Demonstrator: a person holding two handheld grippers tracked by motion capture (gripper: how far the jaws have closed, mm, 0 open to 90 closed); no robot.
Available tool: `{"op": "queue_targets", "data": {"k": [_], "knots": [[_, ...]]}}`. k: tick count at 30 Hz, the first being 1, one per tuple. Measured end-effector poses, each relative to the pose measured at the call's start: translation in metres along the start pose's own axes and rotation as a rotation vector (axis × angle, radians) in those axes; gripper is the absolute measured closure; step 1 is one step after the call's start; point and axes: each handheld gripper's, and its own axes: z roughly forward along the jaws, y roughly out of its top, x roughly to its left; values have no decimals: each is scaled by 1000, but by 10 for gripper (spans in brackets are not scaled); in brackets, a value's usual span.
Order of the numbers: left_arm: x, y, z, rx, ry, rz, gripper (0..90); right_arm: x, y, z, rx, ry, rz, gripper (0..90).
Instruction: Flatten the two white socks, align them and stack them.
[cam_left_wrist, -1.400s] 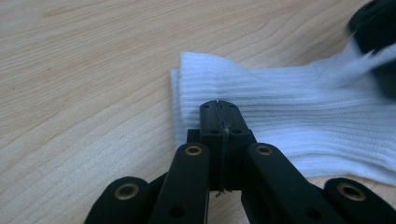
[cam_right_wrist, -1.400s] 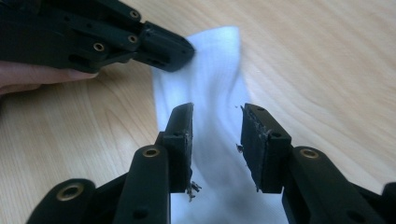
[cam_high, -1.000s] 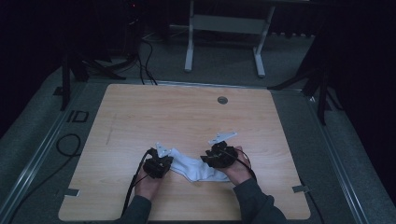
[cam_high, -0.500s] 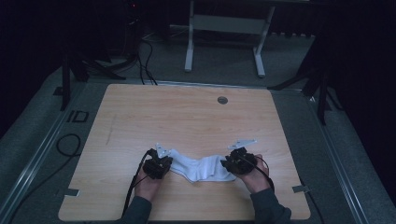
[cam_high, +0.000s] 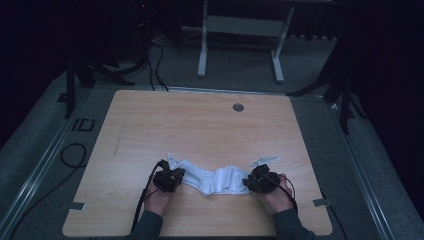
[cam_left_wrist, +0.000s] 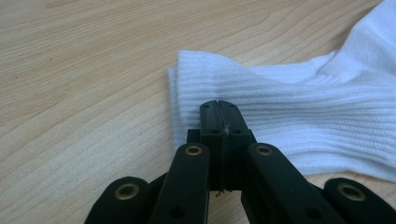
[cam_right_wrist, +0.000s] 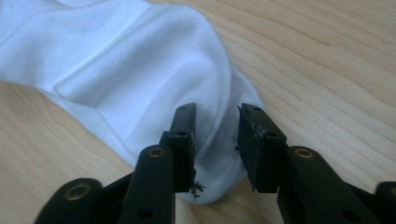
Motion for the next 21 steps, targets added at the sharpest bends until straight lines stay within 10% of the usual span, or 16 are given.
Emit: {"op": "queue_targets", "data": {"k": [21], "knots": [[-3,-2,-2,1,0,-8,899,-16,18,14,-24,-35,-10,851]]}}
